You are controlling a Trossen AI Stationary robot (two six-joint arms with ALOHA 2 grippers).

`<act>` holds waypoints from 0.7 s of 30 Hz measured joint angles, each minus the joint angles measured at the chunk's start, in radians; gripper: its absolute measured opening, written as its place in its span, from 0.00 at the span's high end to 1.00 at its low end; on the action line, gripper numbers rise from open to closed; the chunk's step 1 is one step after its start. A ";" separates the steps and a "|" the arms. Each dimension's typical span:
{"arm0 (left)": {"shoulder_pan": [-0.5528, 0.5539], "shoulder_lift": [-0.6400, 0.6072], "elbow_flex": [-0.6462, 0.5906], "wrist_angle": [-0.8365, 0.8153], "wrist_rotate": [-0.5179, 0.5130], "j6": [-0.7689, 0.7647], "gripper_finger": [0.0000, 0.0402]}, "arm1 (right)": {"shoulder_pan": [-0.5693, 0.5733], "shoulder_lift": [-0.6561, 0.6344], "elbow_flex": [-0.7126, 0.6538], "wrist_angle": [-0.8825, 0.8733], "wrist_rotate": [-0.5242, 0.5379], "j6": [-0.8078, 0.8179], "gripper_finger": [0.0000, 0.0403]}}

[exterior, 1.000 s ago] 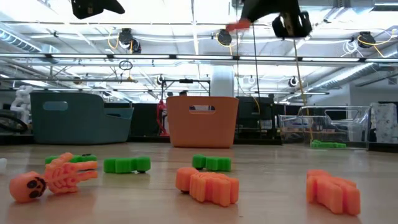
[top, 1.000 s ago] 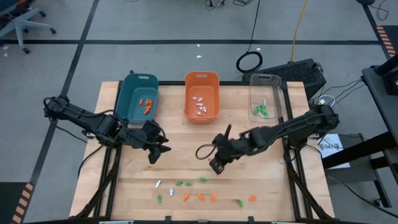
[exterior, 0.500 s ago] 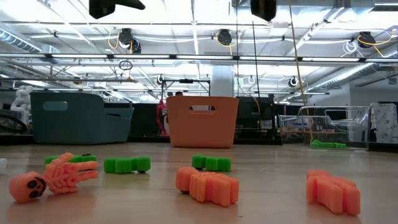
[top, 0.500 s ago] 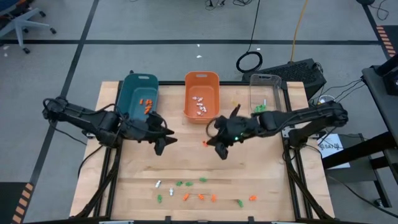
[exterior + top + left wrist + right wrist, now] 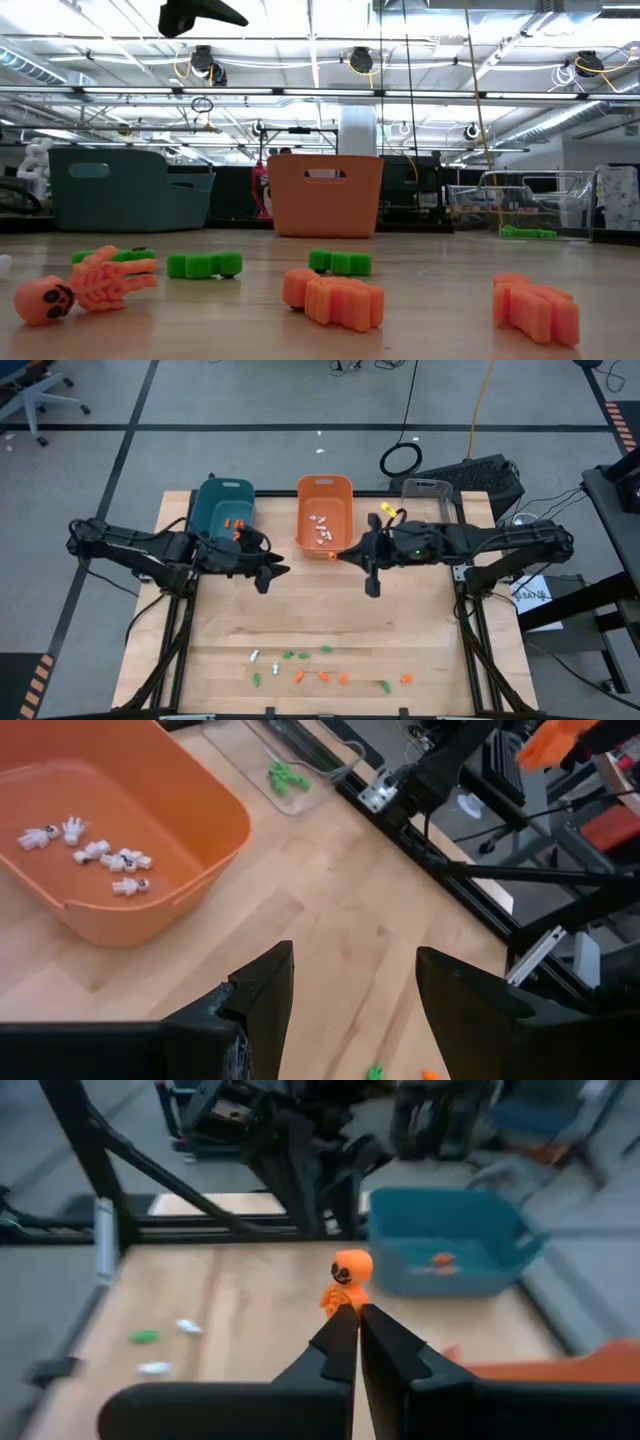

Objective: Sort Halloween decoration
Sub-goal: Put the orange skeleton toy into the blue bin

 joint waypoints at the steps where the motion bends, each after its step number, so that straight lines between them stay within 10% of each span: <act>1: 0.002 0.000 0.000 -0.001 0.000 -0.002 0.47 | 0.000 -0.007 0.000 0.002 0.003 -0.045 1.00; 21: 0.005 0.000 0.000 -0.001 -0.032 0.003 0.47 | -0.006 -0.023 0.000 0.127 0.032 -0.423 1.00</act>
